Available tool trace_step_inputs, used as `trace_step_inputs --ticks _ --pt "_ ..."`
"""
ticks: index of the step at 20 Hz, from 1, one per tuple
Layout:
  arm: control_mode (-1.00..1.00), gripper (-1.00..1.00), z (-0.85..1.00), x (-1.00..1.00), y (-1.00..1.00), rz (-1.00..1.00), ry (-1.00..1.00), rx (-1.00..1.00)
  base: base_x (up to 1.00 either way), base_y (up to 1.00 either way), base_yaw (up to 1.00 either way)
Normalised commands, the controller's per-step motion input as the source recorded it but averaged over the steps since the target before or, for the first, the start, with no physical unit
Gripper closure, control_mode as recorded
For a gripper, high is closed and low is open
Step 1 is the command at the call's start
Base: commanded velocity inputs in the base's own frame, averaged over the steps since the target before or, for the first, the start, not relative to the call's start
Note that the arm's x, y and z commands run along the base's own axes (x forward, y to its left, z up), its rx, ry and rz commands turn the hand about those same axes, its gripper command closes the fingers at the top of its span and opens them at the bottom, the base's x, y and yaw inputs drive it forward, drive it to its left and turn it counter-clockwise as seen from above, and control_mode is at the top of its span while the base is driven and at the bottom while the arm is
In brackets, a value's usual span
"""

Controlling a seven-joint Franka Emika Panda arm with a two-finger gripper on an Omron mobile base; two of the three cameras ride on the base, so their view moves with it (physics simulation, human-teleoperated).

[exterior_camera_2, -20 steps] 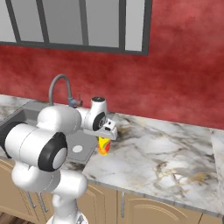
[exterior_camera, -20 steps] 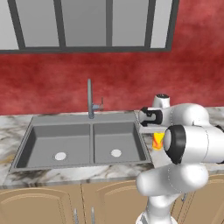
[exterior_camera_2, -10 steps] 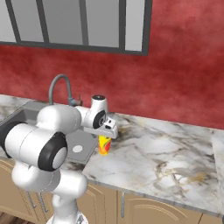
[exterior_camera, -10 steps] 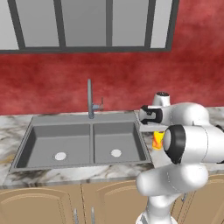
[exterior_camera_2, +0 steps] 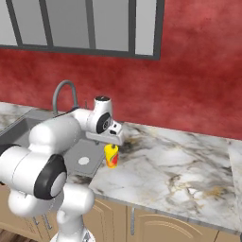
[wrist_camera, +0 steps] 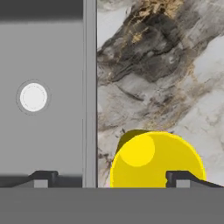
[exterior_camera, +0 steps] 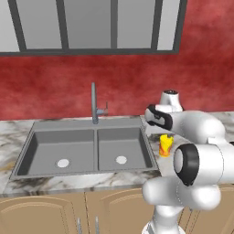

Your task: Pick the cup and bowl from the counter and place them on the counter next to the sink.

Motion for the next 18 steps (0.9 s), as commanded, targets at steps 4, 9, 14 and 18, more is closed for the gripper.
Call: trace_step_inputs --ticks 4,9,14,18 --pt "-1.00 -1.00 0.39 -0.19 0.03 0.00 0.00 0.00 0.00 0.00 0.00" --pt "-1.00 -1.00 0.14 -0.36 -0.25 0.00 0.02 0.00 0.00 0.00 0.00" --pt "-1.00 -1.00 0.08 -0.58 -0.18 0.00 0.01 0.00 0.00 0.00 0.00" --pt "-1.00 -1.00 0.23 -0.69 0.01 0.08 0.00 0.00 0.00 0.00 0.00"
